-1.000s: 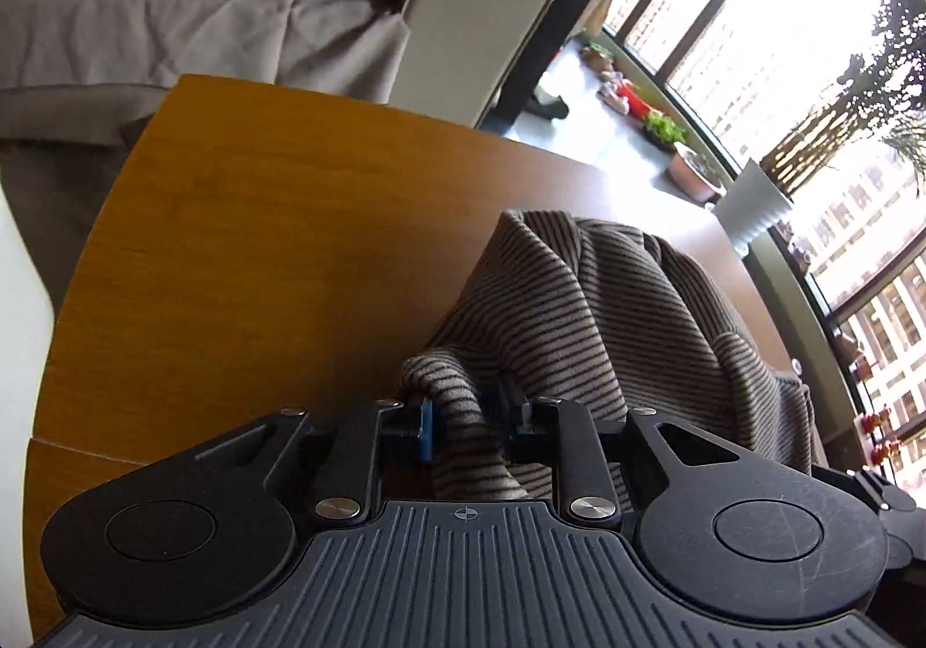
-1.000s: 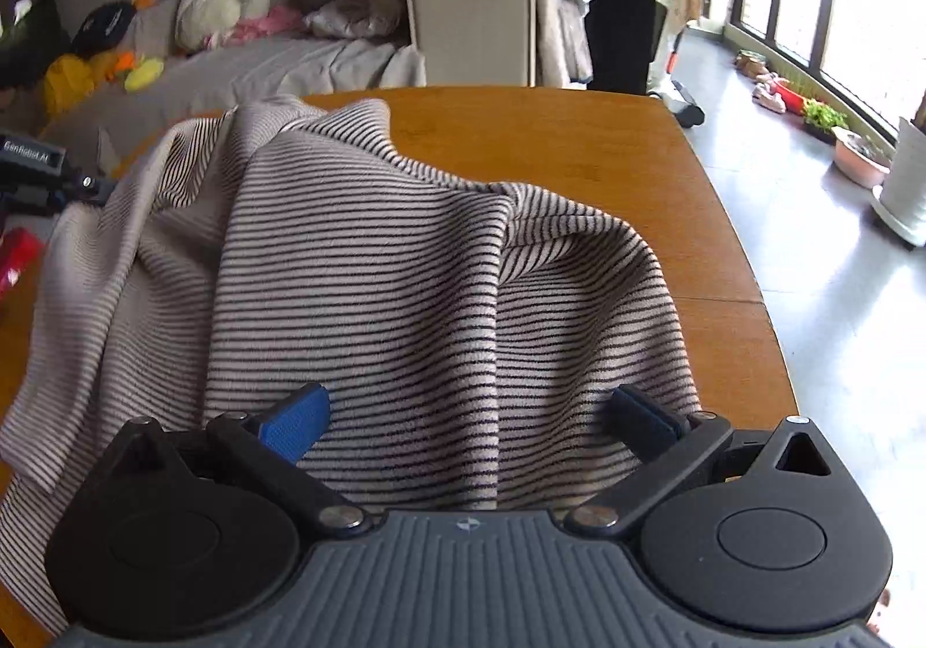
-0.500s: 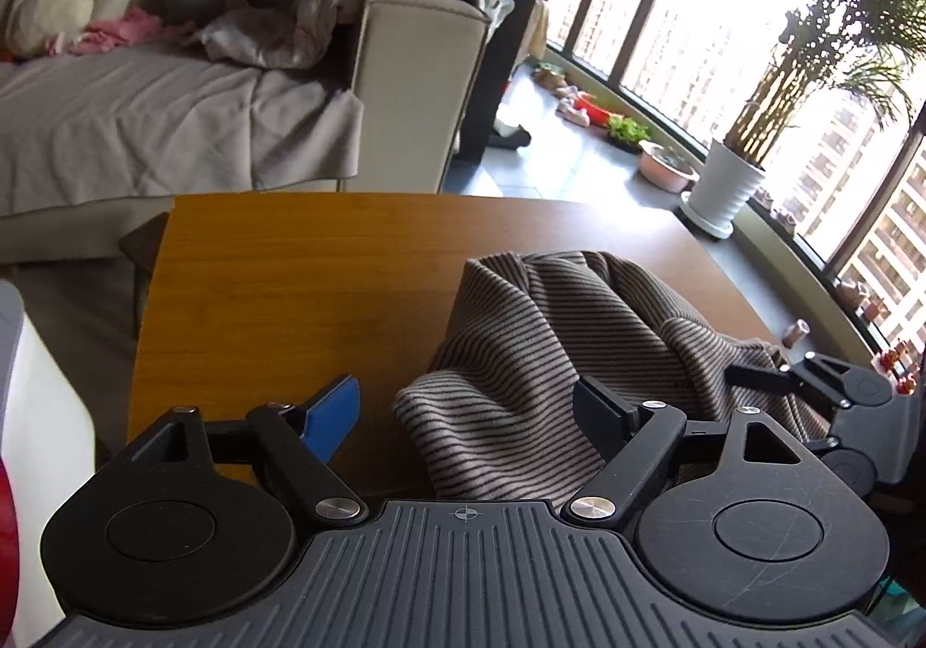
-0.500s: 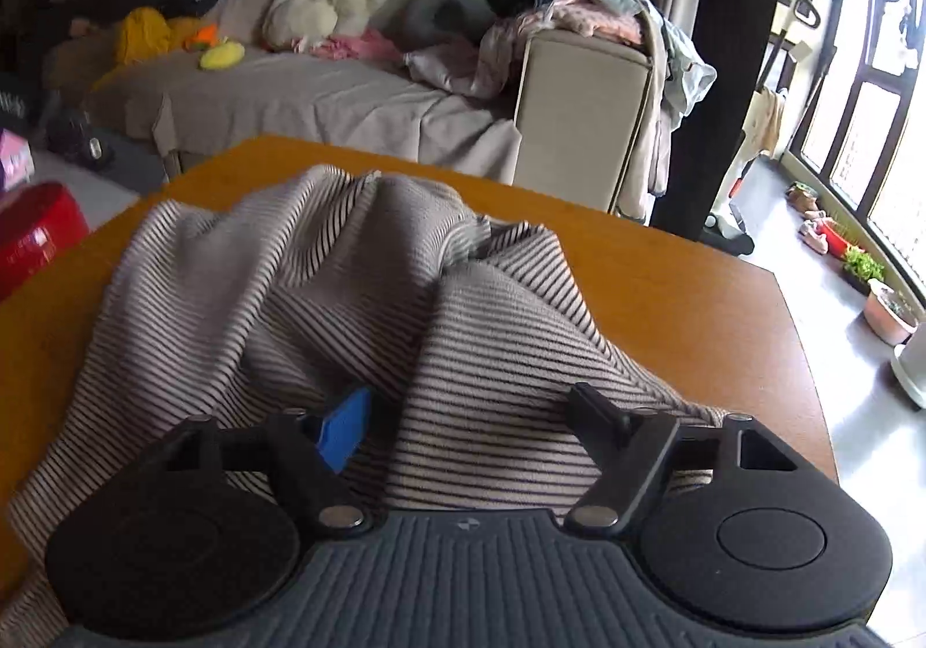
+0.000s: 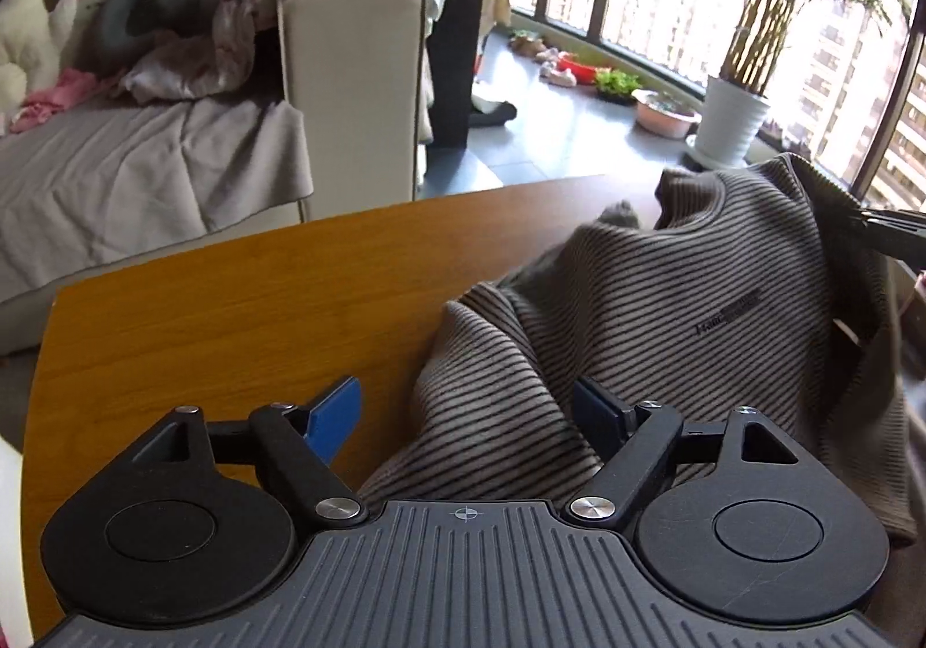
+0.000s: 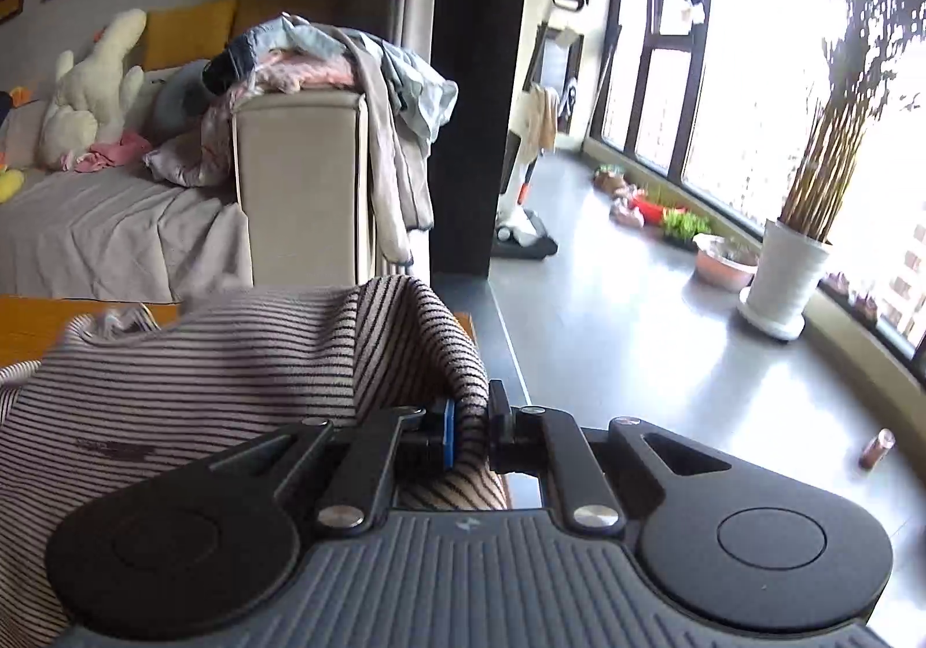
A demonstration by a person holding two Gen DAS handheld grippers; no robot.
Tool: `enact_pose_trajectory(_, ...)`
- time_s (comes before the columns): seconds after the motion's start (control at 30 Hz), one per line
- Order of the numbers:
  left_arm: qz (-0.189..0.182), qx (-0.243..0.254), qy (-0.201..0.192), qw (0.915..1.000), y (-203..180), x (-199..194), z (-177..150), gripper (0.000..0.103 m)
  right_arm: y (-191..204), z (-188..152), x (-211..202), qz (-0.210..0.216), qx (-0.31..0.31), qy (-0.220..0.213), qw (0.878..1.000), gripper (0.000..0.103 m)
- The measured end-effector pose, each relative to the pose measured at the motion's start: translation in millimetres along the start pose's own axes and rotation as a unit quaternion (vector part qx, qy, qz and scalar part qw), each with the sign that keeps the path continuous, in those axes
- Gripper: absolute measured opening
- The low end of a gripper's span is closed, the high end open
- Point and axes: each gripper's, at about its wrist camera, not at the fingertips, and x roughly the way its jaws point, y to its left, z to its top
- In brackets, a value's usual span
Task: Fold clothes
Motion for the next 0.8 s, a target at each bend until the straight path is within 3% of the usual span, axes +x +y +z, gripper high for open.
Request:
enact_pose_trajectory(0.07, 0.032, 0.023, 0.015, 0.9991, -6.4, 19.4, -1.7, 0.056, -3.9, -15.0, 14.9, 0.009, 0.016, 0.016, 1.0, 0.011)
enact_pose_trajectory(0.17, 0.077, 0.071, -0.009, 0.9944, -15.1, 20.9, -4.1, 0.054, -5.6, -24.3, 22.1, 0.007, 0.021, 0.019, 1.0, 0.013)
enact_pose_trajectory(0.23, 0.125, 0.09, -0.013, 0.9879, -9.5, 20.4, -7.8, 0.037, -6.4, -30.2, 26.3, 0.005, 0.024, 0.021, 0.999, 0.013)
enact_pose_trajectory(0.33, 0.198, 0.119, -0.019, 0.9728, -0.2, 19.6, -13.6, 0.037, 0.3, -35.0, 22.6, -0.005, 0.018, 0.017, 1.0, 0.016)
enact_pose_trajectory(0.4, 0.197, 0.089, -0.016, 0.9762, 13.5, 9.5, -16.9, 0.038, 12.2, -35.5, 19.0, 0.01, 0.004, 0.006, 1.0, 0.019)
enact_pose_trajectory(0.53, 0.224, 0.057, -0.043, 0.972, 24.5, -22.4, -16.7, 0.038, 37.7, -31.8, 20.1, 0.046, -0.006, 0.01, 0.999, 0.02)
enact_pose_trajectory(0.6, 0.225, 0.025, -0.061, 0.9721, 30.0, -43.0, -13.6, 0.042, 39.5, -26.2, 23.9, 0.025, -0.024, 0.019, 0.999, 0.021)
enact_pose_trajectory(0.63, 0.216, 0.003, -0.071, 0.9738, 31.8, -54.9, -13.6, 0.051, 35.9, -24.7, 21.3, 0.003, -0.039, 0.015, 0.999, 0.03)
enact_pose_trajectory(0.7, 0.178, -0.037, -0.09, 0.9791, 31.2, -78.0, -16.0, 0.06, 26.4, -23.0, 5.1, -0.034, -0.067, -0.003, 0.997, 0.052)
enact_pose_trajectory(0.73, 0.157, -0.057, -0.099, 0.981, 29.9, -89.2, -18.2, 0.065, 20.9, -22.7, -8.1, -0.046, -0.08, -0.015, 0.996, 0.053)
enact_pose_trajectory(0.8, 0.094, -0.092, -0.109, 0.9853, 20.9, -104.1, -28.4, 0.075, 13.7, -25.0, -46.0, -0.025, -0.09, -0.028, 0.995, 0.054)
